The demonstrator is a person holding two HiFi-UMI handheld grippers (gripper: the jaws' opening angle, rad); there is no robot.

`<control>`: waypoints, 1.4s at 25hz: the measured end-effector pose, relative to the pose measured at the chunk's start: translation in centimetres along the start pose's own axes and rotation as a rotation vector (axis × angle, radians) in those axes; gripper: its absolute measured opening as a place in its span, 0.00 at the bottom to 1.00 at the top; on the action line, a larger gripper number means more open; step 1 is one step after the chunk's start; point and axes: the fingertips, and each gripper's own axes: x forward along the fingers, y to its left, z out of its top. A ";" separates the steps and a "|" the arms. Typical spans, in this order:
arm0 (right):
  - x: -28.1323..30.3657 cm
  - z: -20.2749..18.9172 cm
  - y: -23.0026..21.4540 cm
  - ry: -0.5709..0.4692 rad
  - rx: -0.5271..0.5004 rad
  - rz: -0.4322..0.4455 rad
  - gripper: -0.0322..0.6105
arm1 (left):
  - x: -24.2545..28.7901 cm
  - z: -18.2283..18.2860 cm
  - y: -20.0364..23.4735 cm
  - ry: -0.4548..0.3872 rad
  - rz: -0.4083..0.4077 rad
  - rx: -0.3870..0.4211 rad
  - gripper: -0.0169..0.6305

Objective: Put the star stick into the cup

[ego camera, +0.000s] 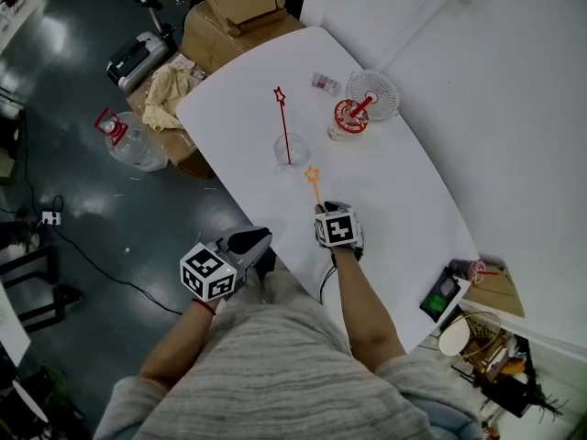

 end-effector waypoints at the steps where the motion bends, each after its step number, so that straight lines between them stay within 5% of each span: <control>1: 0.0 0.2 0.1 0.002 -0.026 -0.009 0.17 | 0.1 0.0 0.0 0.000 -0.002 0.000 0.07; 12: -0.1 1.0 1.5 0.073 -0.149 -0.079 0.09 | 0.4 0.0 -0.4 -0.002 -0.012 0.000 0.07; 29: -0.5 0.1 -0.4 -0.060 0.111 0.009 0.08 | -0.8 -0.4 -0.6 -0.001 0.008 0.003 0.07; 35: -3.5 3.9 -1.5 -0.261 0.226 0.070 0.08 | -0.6 -0.1 -0.4 -0.001 0.004 0.006 0.07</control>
